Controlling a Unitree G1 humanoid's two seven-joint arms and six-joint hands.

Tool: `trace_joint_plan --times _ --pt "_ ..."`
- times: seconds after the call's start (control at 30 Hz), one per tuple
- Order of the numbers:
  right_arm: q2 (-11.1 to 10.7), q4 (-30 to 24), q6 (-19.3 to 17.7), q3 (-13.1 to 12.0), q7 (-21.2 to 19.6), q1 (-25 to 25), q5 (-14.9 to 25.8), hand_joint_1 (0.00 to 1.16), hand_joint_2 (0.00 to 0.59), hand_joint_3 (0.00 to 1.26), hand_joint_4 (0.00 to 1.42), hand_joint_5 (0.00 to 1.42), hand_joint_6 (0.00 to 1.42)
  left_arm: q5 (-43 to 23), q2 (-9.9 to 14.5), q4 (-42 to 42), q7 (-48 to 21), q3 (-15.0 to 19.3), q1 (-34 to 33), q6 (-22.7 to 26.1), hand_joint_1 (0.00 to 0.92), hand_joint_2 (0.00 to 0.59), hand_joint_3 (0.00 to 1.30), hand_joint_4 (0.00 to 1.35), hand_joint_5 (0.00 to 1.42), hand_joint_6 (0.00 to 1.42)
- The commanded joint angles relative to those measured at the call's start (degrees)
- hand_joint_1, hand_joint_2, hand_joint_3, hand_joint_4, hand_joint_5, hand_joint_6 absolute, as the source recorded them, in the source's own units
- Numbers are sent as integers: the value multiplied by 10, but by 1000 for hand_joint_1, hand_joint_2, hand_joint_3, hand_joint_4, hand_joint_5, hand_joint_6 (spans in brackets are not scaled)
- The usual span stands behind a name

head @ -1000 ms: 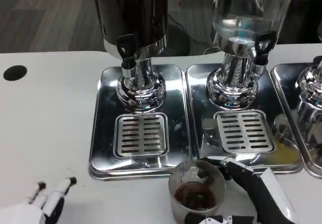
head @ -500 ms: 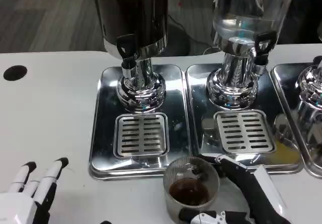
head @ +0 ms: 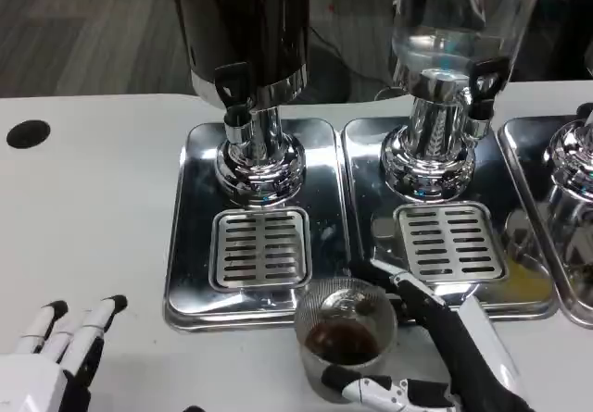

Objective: Grasp the cup under the faucet to collect the drink, then remove the cup.

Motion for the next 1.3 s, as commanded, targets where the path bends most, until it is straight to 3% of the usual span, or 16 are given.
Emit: trace_joint_plan --times 0.03,0.23,0.37,0.43,0.5,0.6,0.77,0.93,1.1,1.3 --pt "-6 -10 -11 -1 -5 -5 -2 659 99 163 133 289 138 1 2 7 -9 -2 -1 -1 0 129 132 0 65 338" --pt "-16 -27 -14 -9 5 2 17 550 109 112 78 225 120 2 2 3 -17 -4 -11 3 0 130 140 0 66 339" --pt "-26 -74 -4 -15 47 33 91 441 158 130 77 188 120 1 1 -2 -23 -1 -17 6 0 130 142 0 66 340" --pt "-33 -113 16 -19 83 49 152 465 259 177 93 163 69 -3 0 -3 -25 1 -21 8 0 129 141 0 66 340" --pt "-42 -160 50 -34 110 61 191 627 445 199 106 145 42 -8 -2 -2 -26 0 -27 8 0 120 128 0 67 333" --pt "-72 -206 72 -83 86 57 107 708 574 200 109 111 26 -18 -4 1 -17 -6 -36 -1 0 130 118 0 64 329" --pt "-89 -197 90 -118 11 50 -50 731 586 185 60 55 0 -25 -7 16 5 -19 -50 -18 0 149 105 0 53 307" --pt "-94 -155 96 -127 -74 49 -146 735 578 119 16 6 0 14 -15 39 34 -50 -67 -26 0 140 95 0 45 304" --pt "-98 -134 100 -125 -115 63 -173 697 523 100 2 0 0 62 -18 54 35 -76 -87 -7 0 128 82 0 41 288" --pt "-105 -139 99 -132 -122 76 -158 655 494 98 0 0 0 70 -18 61 42 -87 -97 5 0 124 79 0 43 287"
